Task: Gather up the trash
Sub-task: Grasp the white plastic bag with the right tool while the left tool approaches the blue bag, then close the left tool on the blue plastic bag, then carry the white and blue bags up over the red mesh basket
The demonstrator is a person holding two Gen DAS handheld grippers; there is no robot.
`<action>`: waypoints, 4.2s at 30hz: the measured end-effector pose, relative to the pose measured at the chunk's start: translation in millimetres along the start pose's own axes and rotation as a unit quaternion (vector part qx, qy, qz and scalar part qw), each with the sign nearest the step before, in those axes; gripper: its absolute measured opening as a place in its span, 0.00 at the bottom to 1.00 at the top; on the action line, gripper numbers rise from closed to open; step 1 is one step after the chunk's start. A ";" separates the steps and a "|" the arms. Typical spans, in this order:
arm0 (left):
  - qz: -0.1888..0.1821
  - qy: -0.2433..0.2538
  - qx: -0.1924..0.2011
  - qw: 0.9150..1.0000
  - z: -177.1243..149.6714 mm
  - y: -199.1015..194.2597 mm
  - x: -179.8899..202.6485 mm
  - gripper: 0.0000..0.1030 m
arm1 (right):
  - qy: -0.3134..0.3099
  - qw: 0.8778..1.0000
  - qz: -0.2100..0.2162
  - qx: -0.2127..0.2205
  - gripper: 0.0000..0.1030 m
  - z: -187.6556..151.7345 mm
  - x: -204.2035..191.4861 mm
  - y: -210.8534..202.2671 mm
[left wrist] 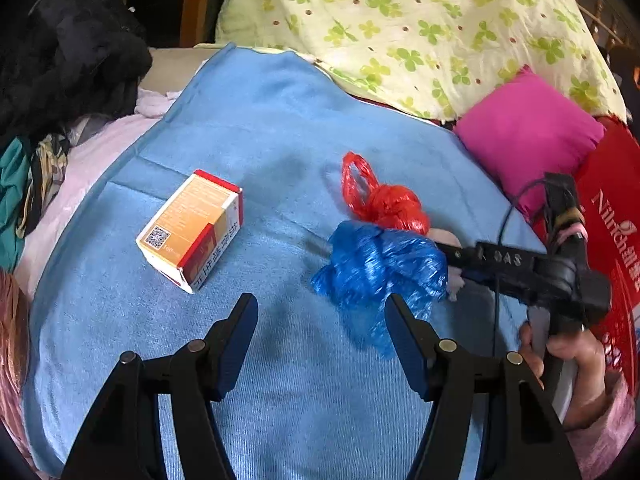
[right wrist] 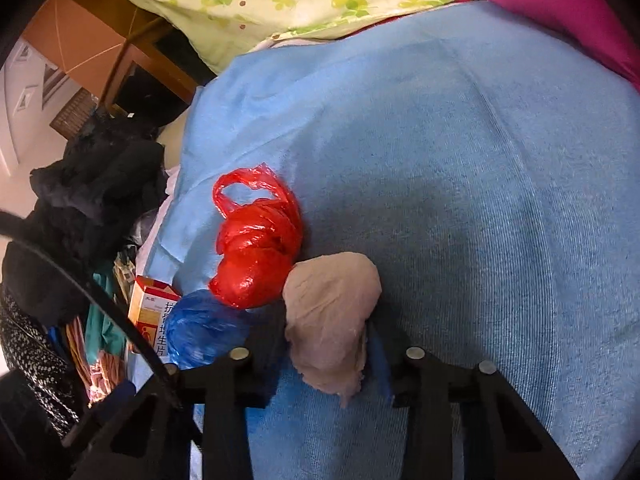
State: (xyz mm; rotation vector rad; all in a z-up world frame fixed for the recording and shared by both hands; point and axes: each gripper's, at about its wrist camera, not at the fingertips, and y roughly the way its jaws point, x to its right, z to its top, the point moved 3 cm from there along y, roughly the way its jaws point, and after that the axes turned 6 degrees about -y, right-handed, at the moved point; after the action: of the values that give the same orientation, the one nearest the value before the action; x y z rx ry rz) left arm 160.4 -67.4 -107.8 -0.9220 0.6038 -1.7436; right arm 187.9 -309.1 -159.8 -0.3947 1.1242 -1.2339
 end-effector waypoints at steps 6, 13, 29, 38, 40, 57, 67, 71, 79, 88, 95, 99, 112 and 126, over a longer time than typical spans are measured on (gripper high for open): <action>-0.015 -0.019 -0.007 1.000 8.0 3.5 9.4 0.65 | -0.017 1.000 -0.023 0.010 0.34 0.4 1.9 -13.1; -0.032 -0.009 -0.017 0.999 22.8 22.2 42.7 0.65 | -0.017 0.999 -0.036 0.033 0.34 2.7 14.6 -35.8; 0.064 0.104 -0.045 0.991 -6.6 64.5 118.4 0.03 | -0.078 0.982 -0.058 0.159 0.34 10.9 9.5 -118.8; 0.064 0.131 -0.026 0.989 -45.8 27.9 119.4 0.02 | -0.125 0.969 -0.057 0.203 0.34 -1.7 -11.1 -149.2; 0.060 0.126 -0.023 0.990 -49.4 17.3 107.7 0.02 | -0.127 0.969 -0.059 0.203 0.34 -4.7 -12.4 -150.2; 0.030 0.046 -0.012 0.998 -23.7 -6.9 52.8 0.56 | -0.133 0.971 -0.049 0.191 0.34 -12.2 -17.5 -146.1; 0.023 0.029 -0.027 0.999 17.6 58.0 53.3 0.73 | -0.130 0.974 -0.048 0.179 0.34 -8.4 -14.6 -139.1; 0.029 0.040 -0.026 0.998 21.8 77.6 58.3 0.61 | -0.133 0.975 -0.047 0.171 0.34 -7.5 -16.2 -132.7; 0.041 0.081 0.001 0.996 8.4 56.0 81.4 0.42 | -0.145 0.974 -0.045 0.169 0.34 -7.5 -20.6 -130.5; 0.030 0.114 0.063 0.991 1.1 -26.7 112.3 0.42 | -0.138 0.970 -0.042 0.196 0.34 -11.4 -14.1 -156.4; 0.023 0.143 0.084 0.986 -4.3 -70.4 143.3 0.42 | -0.136 0.963 -0.033 0.229 0.34 -19.9 -13.7 -192.3; 0.014 0.156 0.095 0.983 -6.8 -88.1 160.9 0.42 | -0.141 0.955 -0.027 0.259 0.34 -25.8 -13.0 -219.9; 0.004 0.196 0.119 0.973 -14.3 -108.4 205.6 0.42 | -0.132 0.941 -0.045 0.308 0.34 -38.1 18.9 -278.3; 0.003 0.245 0.131 0.961 -25.4 -110.3 254.3 0.42 | -0.134 0.929 -0.060 0.339 0.34 -50.2 44.0 -316.5</action>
State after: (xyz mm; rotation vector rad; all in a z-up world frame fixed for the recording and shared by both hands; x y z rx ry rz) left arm 33.5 -268.4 37.0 -0.2994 0.6660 -2.0019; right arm -28.5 -442.3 40.3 -0.0953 0.3958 -1.5356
